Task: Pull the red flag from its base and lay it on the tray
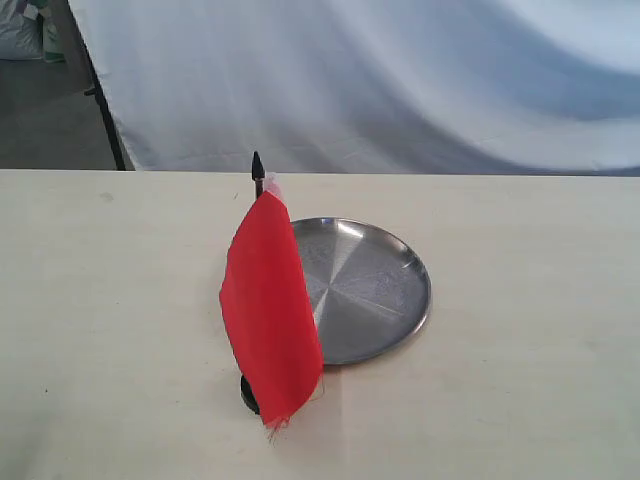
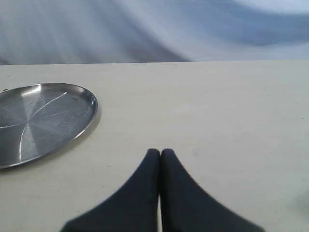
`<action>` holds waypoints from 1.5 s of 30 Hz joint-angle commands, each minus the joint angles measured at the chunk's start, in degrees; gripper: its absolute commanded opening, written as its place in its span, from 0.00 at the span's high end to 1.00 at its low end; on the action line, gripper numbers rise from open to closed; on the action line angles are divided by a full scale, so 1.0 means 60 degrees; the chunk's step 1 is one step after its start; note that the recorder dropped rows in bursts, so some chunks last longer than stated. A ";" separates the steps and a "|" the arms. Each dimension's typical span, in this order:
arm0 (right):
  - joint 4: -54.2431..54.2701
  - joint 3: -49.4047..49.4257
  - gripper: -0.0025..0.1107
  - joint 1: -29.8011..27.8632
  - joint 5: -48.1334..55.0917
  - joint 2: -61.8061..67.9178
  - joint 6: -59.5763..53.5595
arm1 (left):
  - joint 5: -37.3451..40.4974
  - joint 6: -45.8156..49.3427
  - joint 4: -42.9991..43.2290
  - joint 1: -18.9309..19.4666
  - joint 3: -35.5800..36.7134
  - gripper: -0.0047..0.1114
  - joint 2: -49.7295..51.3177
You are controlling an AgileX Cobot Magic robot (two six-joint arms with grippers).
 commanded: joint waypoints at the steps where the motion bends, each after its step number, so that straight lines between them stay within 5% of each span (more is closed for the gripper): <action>1: -0.0061 0.0019 0.98 -0.0051 -0.0052 -0.0055 0.0003 | -0.0027 -0.0038 -0.0074 0.0021 0.0034 0.96 -0.0021; 16: -0.0061 0.0019 0.98 -0.0053 -0.0151 -0.0055 0.0003 | -0.0027 -0.0038 -0.0074 0.0021 0.0034 0.96 -0.0021; 31: -0.0061 0.0019 0.98 -0.0053 -0.4559 -0.0055 0.0125 | -0.0027 -0.0038 -0.0074 0.0021 0.0034 0.96 -0.0021; 45: -0.0061 0.0019 0.98 -0.0053 -0.4612 -0.0055 0.7449 | -0.0027 -0.0038 -0.0074 0.0021 0.0034 0.96 -0.0021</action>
